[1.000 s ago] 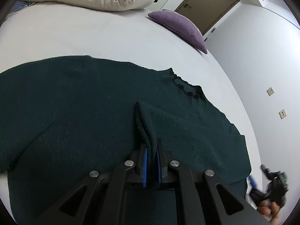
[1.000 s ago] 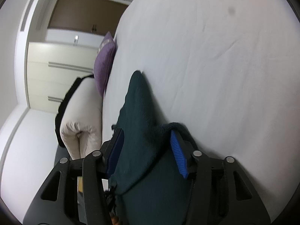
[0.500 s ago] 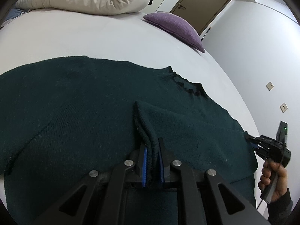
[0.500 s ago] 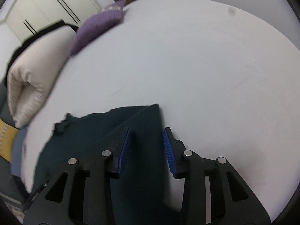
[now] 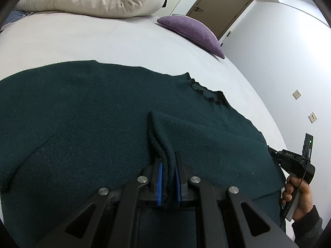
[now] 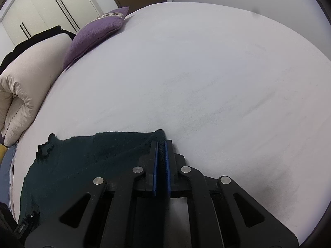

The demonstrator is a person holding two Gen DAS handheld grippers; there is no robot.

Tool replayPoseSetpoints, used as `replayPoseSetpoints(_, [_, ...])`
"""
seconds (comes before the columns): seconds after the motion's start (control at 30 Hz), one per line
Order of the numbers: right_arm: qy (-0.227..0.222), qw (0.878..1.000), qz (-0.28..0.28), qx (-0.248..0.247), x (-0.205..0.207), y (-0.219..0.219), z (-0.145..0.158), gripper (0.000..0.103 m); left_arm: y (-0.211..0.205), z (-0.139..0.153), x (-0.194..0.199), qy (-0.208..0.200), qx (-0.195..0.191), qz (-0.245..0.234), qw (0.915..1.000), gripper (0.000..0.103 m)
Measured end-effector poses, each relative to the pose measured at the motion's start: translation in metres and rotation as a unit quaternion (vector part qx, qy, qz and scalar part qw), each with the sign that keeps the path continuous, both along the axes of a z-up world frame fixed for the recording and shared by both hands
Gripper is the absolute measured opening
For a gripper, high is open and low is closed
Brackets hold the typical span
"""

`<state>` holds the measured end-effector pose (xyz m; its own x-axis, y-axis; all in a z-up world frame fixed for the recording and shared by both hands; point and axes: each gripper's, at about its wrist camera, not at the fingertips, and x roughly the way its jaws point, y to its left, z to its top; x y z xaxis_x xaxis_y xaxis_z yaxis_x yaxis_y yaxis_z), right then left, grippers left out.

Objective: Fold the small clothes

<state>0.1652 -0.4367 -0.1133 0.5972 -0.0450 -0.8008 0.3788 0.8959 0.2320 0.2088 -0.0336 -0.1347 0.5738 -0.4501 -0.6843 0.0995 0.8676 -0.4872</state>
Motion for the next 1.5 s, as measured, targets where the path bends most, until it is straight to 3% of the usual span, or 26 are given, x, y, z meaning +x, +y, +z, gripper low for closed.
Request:
replayPoseSetpoints(0.1, [0.010, 0.999, 0.018, -0.025, -0.008, 0.005, 0.020, 0.010, 0.001, -0.001, 0.001, 0.000, -0.007, 0.001, 1.0000, 0.014])
replayPoseSetpoints(0.17, [-0.009, 0.999, 0.012, -0.033, -0.025, 0.011, 0.039, 0.012, 0.001, -0.002, 0.001, 0.000, -0.008, 0.001, 1.0000, 0.014])
replayPoseSetpoints(0.2, [-0.028, 0.999, 0.019, -0.031, -0.037, 0.018, 0.050, 0.012, 0.002, -0.002, 0.002, 0.000, -0.008, 0.001, 1.0000, 0.014])
replayPoseSetpoints(0.27, [-0.023, 0.997, 0.058, -0.049, -0.052, 0.042, 0.054, 0.012, 0.002, -0.002, 0.003, 0.001, -0.010, 0.002, 1.0000, 0.014])
replayPoseSetpoints(0.33, [-0.011, 0.994, 0.079, -0.069, -0.059, 0.057, 0.046, 0.012, 0.002, -0.001, 0.003, 0.000, -0.007, 0.001, 1.0000, 0.013])
replayPoseSetpoints(0.4, [0.035, 0.994, 0.082, -0.060, -0.059, 0.058, 0.011, 0.012, 0.001, 0.001, 0.005, 0.004, -0.003, -0.001, 1.0000, 0.013])
replayPoseSetpoints(0.43, [0.027, 0.995, 0.081, -0.054, -0.061, 0.055, 0.004, 0.011, 0.001, 0.002, 0.006, 0.005, -0.001, -0.002, 1.0000, 0.013])
replayPoseSetpoints(0.5, [0.003, 0.996, 0.080, -0.051, -0.065, 0.052, 0.005, 0.011, -0.001, 0.007, 0.007, 0.000, 0.010, -0.007, 0.9999, 0.011])
replayPoseSetpoints(0.77, [0.023, 0.993, 0.078, -0.086, -0.059, 0.061, 0.012, 0.011, -0.006, 0.006, 0.006, -0.011, 0.036, -0.003, 0.9993, 0.011])
replayPoseSetpoints(0.97, [-0.001, 0.996, 0.076, -0.043, -0.063, 0.048, 0.003, 0.011, -0.005, 0.005, 0.008, 0.000, 0.035, -0.012, 0.9993, 0.016])
replayPoseSetpoints(1.0, [-0.004, 0.997, 0.076, -0.028, -0.064, 0.044, 0.004, 0.011, -0.002, 0.011, 0.003, 0.002, 0.035, -0.011, 0.9993, 0.023])
replayPoseSetpoints(1.07, [-0.007, 0.997, 0.072, -0.008, -0.067, 0.039, 0.008, 0.011, 0.009, 0.025, -0.011, -0.008, 0.038, 0.003, 0.9992, 0.049])
replayPoseSetpoints(1.13, [-0.024, 0.998, 0.055, 0.001, -0.081, 0.040, 0.024, 0.015, 0.039, 0.048, -0.040, -0.049, 0.024, 0.033, 0.9980, 0.082])
replayPoseSetpoints(1.2, [-0.059, 0.996, 0.059, -0.007, -0.096, 0.051, 0.042, 0.033, 0.081, 0.062, -0.071, -0.070, 0.006, 0.071, 0.9950, 0.088])
replayPoseSetpoints(1.23, [-0.076, 0.995, 0.063, -0.011, -0.102, 0.060, 0.050, 0.049, 0.101, 0.063, -0.081, -0.068, -0.009, 0.087, 0.9938, 0.088])
replayPoseSetpoints(1.27, [-0.092, 0.993, 0.068, -0.012, -0.109, 0.070, 0.059, 0.052, 0.125, 0.061, -0.092, -0.061, -0.028, 0.109, 0.9918, 0.088])
replayPoseSetpoints(1.37, [-0.120, 0.987, 0.108, 0.012, -0.121, 0.108, 0.080, 0.052, 0.211, 0.039, -0.129, -0.023, -0.103, 0.213, 0.9712, 0.086])
replayPoseSetpoints(1.47, [-0.121, 0.980, 0.143, 0.068, -0.123, 0.147, 0.086, 0.052, 0.284, 0.006, -0.170, 0.010, -0.193, 0.324, 0.9263, 0.086])
replayPoseSetpoints(1.5, [-0.118, 0.977, 0.153, 0.087, -0.122, 0.160, 0.085, 0.052, 0.305, -0.007, -0.183, 0.018, -0.221, 0.355, 0.9082, 0.079])
